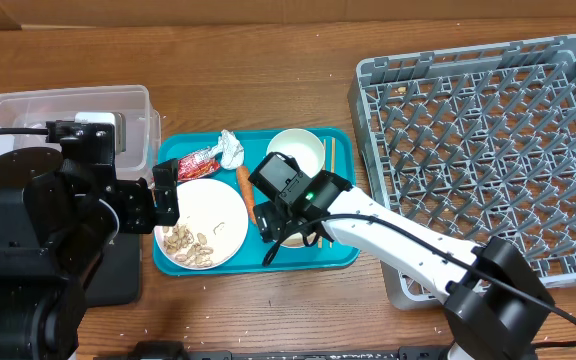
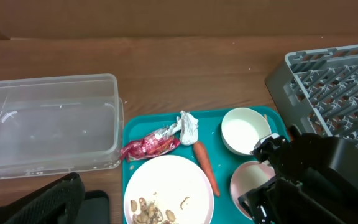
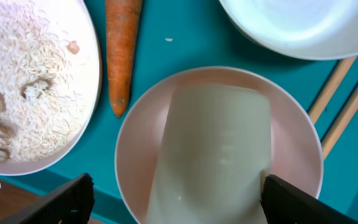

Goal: Sort waste into correct bins and load items into the dishwasher
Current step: 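Lower the right gripper into the pink bowl and grasp the white cup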

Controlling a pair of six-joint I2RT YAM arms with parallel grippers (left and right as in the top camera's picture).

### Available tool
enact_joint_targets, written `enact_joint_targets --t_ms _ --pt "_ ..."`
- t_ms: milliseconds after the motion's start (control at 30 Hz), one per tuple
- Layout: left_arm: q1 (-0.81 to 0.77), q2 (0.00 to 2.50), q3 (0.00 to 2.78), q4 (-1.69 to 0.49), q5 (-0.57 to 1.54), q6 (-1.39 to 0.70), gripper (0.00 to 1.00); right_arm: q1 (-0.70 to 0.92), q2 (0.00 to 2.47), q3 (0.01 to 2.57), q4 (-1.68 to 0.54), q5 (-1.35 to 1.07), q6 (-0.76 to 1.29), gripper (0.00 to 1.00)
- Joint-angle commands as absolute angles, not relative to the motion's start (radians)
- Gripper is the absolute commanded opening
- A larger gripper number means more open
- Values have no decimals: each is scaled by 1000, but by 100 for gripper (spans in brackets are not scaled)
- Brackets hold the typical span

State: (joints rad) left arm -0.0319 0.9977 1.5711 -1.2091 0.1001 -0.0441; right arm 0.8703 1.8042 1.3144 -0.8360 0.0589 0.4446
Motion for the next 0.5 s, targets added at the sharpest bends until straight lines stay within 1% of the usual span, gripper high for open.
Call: enact_joint_targets --t_ms 0,100,167,267,333,400,433,467 --pt "-27 995 1588 -1208 94 -22 100 867 1844 1293 -836 57 449 88" --pt "-27 995 1588 -1208 94 -22 100 867 1862 1281 -826 57 449 87" --pt "-27 995 1588 -1208 94 -22 100 867 1863 1272 -812 58 449 82" --pt "-27 995 1588 -1208 94 -22 100 867 1863 1271 -796 58 448 79" --pt "-27 995 1588 -1208 94 -22 100 867 1863 1271 -789 60 448 73" --pt "-27 995 1588 -1208 94 -22 100 867 1863 1271 -789 66 448 70" --pt "-27 995 1588 -1208 94 -22 100 867 1863 1271 -790 66 448 66" --pt "-27 995 1588 -1208 94 -22 100 867 1863 1271 -789 67 448 66"
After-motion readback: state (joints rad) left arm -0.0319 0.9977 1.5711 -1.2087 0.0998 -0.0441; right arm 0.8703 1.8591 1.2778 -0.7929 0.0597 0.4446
